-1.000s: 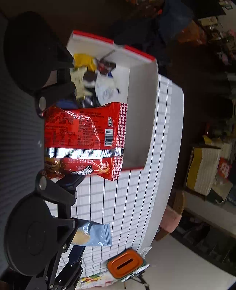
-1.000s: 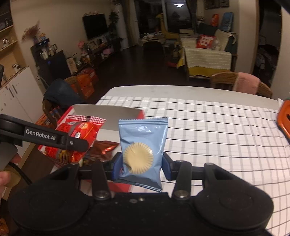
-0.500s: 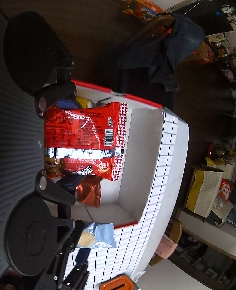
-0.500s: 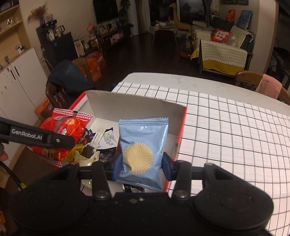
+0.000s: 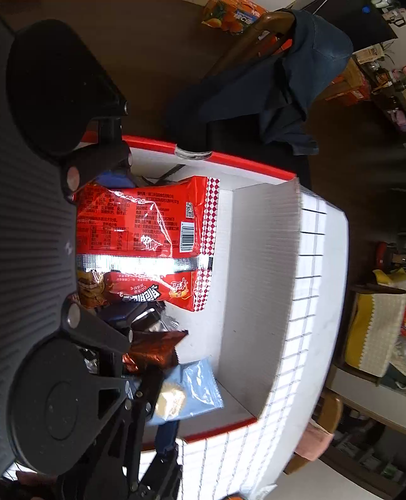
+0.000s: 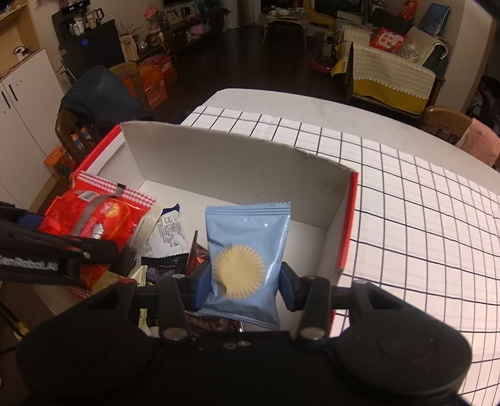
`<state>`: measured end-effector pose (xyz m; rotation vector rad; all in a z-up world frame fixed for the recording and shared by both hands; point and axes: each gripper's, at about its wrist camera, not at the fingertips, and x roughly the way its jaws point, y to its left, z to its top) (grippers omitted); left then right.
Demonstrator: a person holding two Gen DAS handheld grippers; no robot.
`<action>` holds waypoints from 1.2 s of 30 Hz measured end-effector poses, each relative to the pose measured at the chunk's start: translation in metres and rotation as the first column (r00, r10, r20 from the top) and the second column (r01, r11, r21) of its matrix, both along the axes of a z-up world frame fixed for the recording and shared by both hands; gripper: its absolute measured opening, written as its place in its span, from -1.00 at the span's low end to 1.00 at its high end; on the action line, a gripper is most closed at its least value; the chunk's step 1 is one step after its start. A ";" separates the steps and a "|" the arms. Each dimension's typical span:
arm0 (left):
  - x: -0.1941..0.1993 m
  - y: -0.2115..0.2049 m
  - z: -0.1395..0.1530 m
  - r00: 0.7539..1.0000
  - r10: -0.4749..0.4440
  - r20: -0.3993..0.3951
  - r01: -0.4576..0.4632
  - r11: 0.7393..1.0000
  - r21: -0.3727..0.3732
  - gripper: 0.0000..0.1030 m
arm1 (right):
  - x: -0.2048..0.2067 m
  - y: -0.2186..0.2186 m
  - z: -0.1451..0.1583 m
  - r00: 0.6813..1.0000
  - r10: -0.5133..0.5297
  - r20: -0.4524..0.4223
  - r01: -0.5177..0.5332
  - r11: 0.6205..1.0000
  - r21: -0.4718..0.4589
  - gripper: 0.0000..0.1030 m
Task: Organize snacks
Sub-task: 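Carry both packets over the red box and open both tools, then lift both open tools up out of the box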
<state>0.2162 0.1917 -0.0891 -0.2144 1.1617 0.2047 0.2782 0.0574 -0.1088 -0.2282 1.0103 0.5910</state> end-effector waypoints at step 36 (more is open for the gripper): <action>-0.086 -0.027 0.074 0.945 -0.035 0.327 0.006 0.996 0.089 0.61 | -0.068 -0.049 0.084 0.990 -0.076 0.115 0.056 0.984 0.168 0.98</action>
